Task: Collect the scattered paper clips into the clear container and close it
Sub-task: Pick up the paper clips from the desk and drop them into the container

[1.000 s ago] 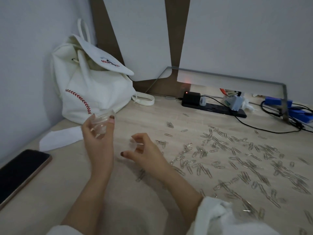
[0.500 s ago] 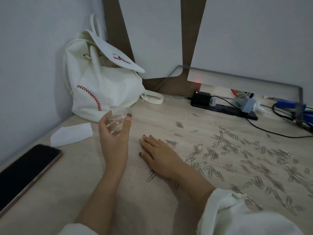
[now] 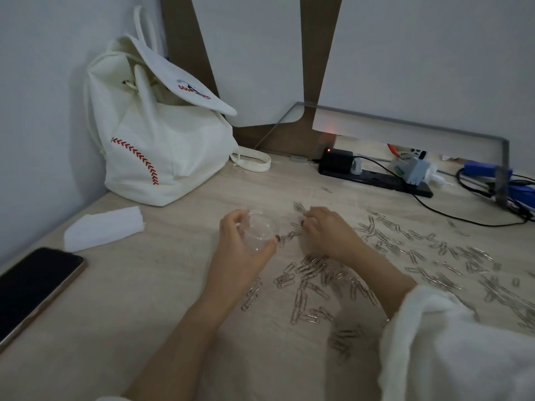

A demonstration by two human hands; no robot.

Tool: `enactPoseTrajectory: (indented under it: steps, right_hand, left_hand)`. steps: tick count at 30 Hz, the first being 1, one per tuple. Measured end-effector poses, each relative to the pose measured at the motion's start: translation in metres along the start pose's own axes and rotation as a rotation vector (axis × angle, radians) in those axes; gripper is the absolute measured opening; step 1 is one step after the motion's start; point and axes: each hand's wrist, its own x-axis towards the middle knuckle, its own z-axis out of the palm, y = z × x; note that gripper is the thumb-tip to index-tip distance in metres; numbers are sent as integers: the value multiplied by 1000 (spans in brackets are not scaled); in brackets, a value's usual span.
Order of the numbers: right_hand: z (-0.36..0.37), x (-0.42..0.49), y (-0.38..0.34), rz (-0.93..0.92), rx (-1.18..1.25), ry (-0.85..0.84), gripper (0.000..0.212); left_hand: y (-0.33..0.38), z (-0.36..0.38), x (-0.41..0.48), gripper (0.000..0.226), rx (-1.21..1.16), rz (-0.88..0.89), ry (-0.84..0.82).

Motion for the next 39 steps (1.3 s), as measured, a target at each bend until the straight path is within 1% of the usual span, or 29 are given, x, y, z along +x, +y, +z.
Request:
enactPoseTrajectory:
  steps: [5, 8, 12, 15, 18, 22, 24, 26, 31, 36, 39]
  right_hand:
    - [14, 35, -1, 11, 36, -56, 49]
    - [16, 31, -3, -81, -7, -103, 47]
    - [8, -6, -4, -237, -36, -173, 46]
    - [0, -46, 1, -317, -81, -236, 49]
    - [-10, -80, 9, -339, -104, -289, 56]
    - [-19, -114, 28, -339, -123, -354, 68]
    - [-21, -126, 36, -328, -97, -332, 65]
    - [-20, -134, 43, -322, -59, -281, 57]
    - [-13, -143, 56, -265, 58, -72, 42]
    - [-7, -145, 62, -191, 180, 91, 18]
    - [-6, -145, 61, -156, 192, 142, 15]
  left_hand:
    - [-10, 2, 1, 55, 65, -26, -87]
    - [-13, 3, 2, 55, 63, -26, -110]
    - [-14, 4, 5, 55, 74, -20, -100]
    - [-15, 4, 5, 57, 99, -18, -89]
    - [-13, 5, 4, 54, 132, -15, -118]
    - [-7, 6, 0, 56, 154, -11, -209]
    - [-4, 6, -4, 55, 163, -10, -244]
    - [-1, 8, -7, 55, 167, -4, -264]
    - [6, 23, -16, 55, 136, 14, -358]
    - [12, 39, -21, 54, 137, 41, -441]
    - [13, 40, -22, 57, 123, 55, -462]
